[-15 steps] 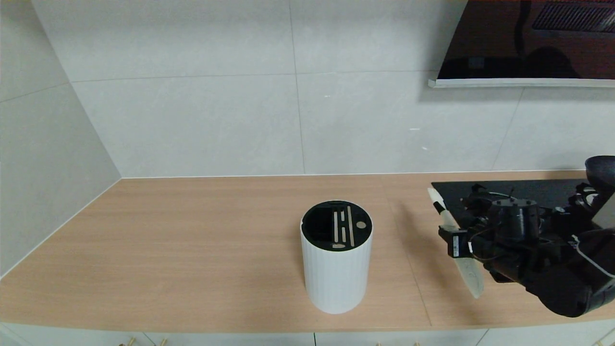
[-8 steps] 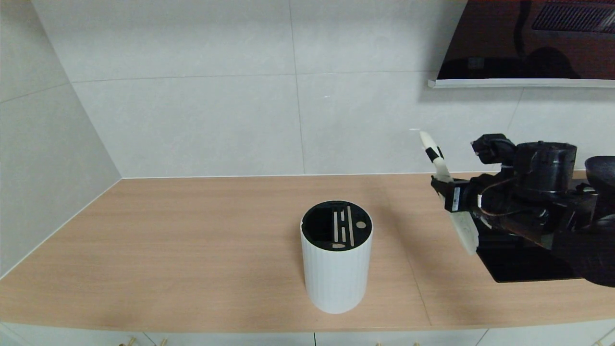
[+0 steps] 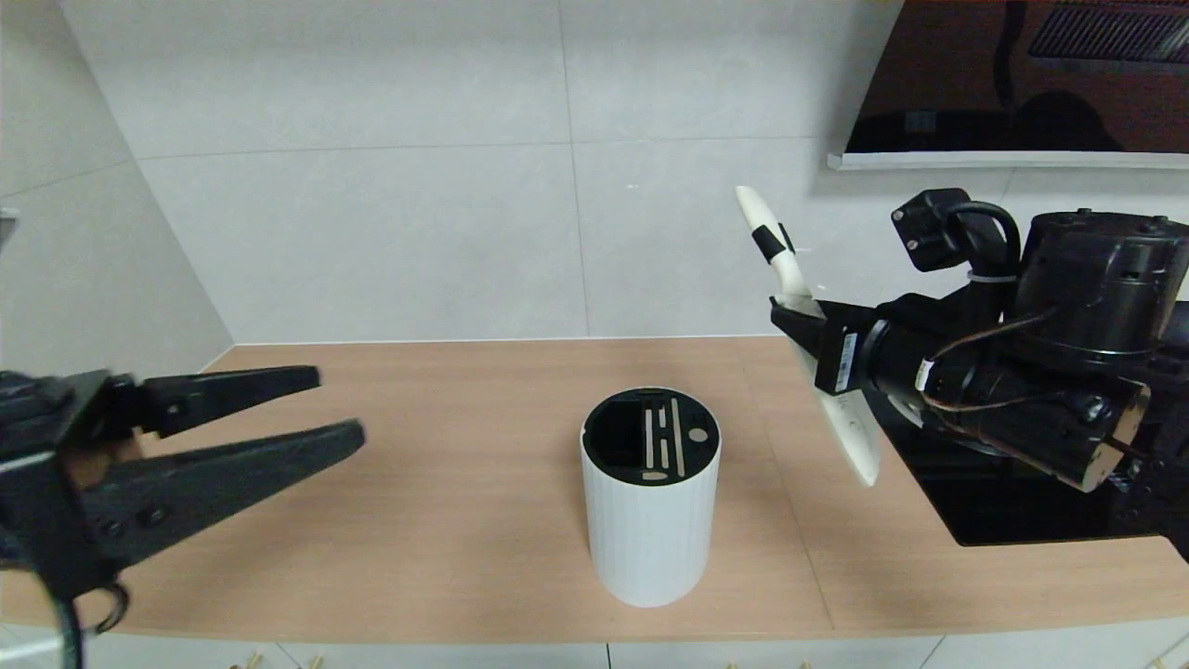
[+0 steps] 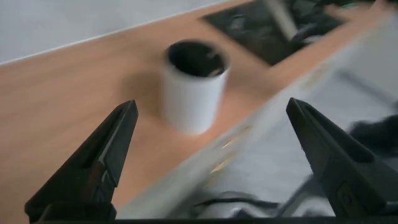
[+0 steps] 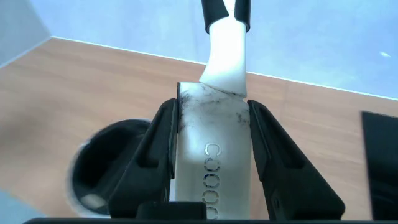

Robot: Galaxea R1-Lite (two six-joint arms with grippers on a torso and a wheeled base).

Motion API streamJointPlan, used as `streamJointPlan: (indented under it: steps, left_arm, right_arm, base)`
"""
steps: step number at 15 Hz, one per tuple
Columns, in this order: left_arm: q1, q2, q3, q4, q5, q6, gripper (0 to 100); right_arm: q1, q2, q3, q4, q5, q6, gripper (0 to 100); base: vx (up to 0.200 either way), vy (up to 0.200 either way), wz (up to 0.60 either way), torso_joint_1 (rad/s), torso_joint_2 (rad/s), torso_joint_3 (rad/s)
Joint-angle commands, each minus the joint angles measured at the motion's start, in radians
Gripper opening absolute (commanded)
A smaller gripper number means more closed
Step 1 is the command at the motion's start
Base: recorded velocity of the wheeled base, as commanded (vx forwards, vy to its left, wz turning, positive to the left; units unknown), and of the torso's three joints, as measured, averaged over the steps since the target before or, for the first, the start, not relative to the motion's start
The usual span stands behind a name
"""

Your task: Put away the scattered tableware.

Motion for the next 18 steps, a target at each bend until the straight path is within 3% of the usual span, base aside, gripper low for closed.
streamJointPlan:
  steps: [1,2,4,5,6,7,8,10,12,14,18]
  left_arm:
    - [-0.099,0.226,0.036,-0.200,0.001,-0.147,100]
    - [-0.120,0.257,0.053,-0.315,0.001,-0.245,100]
    - [-0.172,0.313,0.073,-0.481,0.023,-0.410,100]
    - [-0.188,0.352,0.074,-0.531,0.038,-0.435,100]
    - [-0.191,0.359,0.074,-0.541,0.044,-0.438,100]
    - [-0.223,0.421,0.073,-0.587,0.115,-0.443,100]
    - [-0.235,0.441,0.073,-0.605,0.144,-0.444,100]
    - [-0.252,0.456,0.071,-0.640,0.153,-0.453,100]
    - [-0.281,0.476,0.059,-0.693,0.170,-0.521,100]
    - [-0.312,0.522,0.037,-0.745,0.230,-0.550,100]
    - [-0.392,0.600,0.007,-0.800,0.348,-0.553,100]
  right_arm:
    - [0.049,-0.023,0.038,-0.009,-0.006,-0.001,0]
    - [0.083,-0.023,0.041,-0.009,-0.010,0.000,0]
    - [0.141,-0.022,0.043,-0.009,-0.035,0.000,0]
    - [0.167,-0.023,0.044,-0.009,-0.052,0.002,0]
    - [0.172,-0.023,0.044,-0.009,-0.055,0.002,0]
    - [0.209,-0.023,0.050,-0.011,-0.066,0.002,0]
    - [0.221,-0.022,0.058,-0.011,-0.066,0.000,0]
    - [0.255,-0.019,0.064,-0.011,-0.064,0.000,0]
    - [0.293,-0.003,0.070,-0.011,-0.066,0.000,0]
    - [0.312,0.004,0.070,-0.011,-0.064,0.002,0]
    - [0.316,0.046,0.069,-0.061,-0.066,0.000,0]
  base:
    - [0.000,0.000,0.00,0.000,0.00,0.000]
    - [0.000,0.000,0.00,0.000,0.00,0.000]
    - [0.000,0.000,0.00,0.000,0.00,0.000]
    - [0.000,0.000,0.00,0.000,0.00,0.000]
    - [0.000,0.000,0.00,0.000,0.00,0.000]
    - [0.000,0.000,0.00,0.000,0.00,0.000]
    - [0.000,0.000,0.00,0.000,0.00,0.000]
    - [0.000,0.000,0.00,0.000,0.00,0.000]
    - [0.000,0.000,0.00,0.000,0.00,0.000]
    - [0.000,0.000,0.00,0.000,0.00,0.000]
    - [0.000,0.000,0.00,0.000,0.00,0.000]
